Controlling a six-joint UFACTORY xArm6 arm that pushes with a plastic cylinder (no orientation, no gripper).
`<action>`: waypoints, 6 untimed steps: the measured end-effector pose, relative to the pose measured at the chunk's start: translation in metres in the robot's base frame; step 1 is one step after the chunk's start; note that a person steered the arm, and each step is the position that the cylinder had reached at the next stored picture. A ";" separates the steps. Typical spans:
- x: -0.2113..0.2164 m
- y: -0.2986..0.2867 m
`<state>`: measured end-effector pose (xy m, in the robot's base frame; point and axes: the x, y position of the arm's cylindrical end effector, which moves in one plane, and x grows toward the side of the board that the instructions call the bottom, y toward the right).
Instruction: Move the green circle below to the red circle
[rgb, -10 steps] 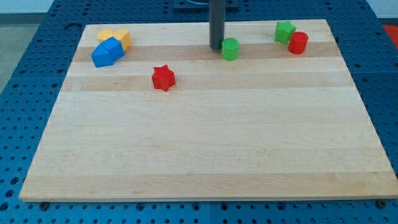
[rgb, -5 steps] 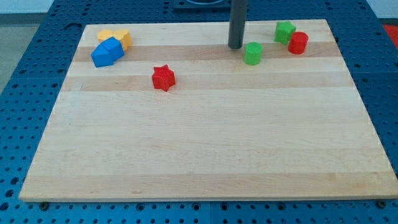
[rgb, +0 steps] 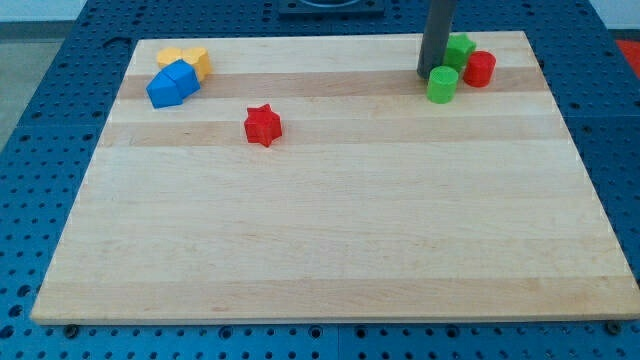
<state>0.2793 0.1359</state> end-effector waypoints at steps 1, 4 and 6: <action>0.014 -0.023; 0.044 -0.019; 0.038 0.020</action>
<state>0.3177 0.1556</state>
